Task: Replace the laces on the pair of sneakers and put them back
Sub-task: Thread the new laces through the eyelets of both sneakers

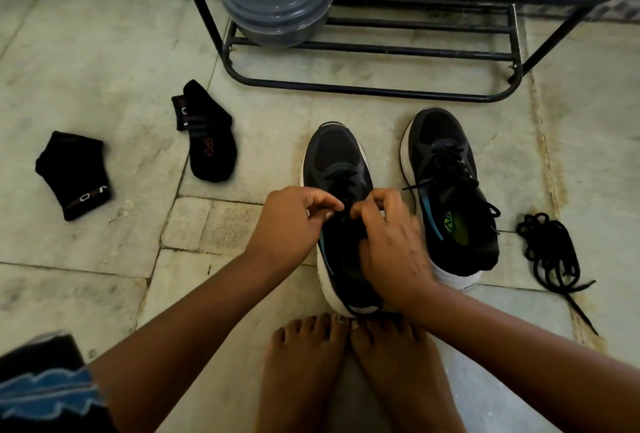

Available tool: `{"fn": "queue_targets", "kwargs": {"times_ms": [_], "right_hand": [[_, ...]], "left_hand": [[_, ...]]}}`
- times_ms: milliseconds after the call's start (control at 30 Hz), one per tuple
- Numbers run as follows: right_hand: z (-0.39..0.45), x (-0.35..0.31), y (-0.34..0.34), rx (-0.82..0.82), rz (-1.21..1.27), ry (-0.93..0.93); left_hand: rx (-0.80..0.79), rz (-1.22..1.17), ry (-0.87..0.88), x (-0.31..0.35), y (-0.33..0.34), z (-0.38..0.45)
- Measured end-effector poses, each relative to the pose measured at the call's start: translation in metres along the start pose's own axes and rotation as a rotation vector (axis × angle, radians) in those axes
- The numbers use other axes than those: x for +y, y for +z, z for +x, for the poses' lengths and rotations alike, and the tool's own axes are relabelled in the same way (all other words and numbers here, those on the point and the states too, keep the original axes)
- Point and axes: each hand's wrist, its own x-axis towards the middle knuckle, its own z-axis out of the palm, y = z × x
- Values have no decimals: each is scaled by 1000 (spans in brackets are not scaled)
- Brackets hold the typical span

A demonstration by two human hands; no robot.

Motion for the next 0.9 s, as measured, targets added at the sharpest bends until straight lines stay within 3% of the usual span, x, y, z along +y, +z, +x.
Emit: {"fn": "queue_targets", "kwargs": {"times_ms": [600,800,900], "right_hand": [[-1,-8,-7,-64,-113,-40],[1,-6,-9,-104,-90,-43],[4,-5,-9,-122,-15,-37]], "left_hand": [[54,-233,-140,-7,5,-1],[17,23,-14,-1,3,-9],[22,6,-40,-4,1,-7]]}}
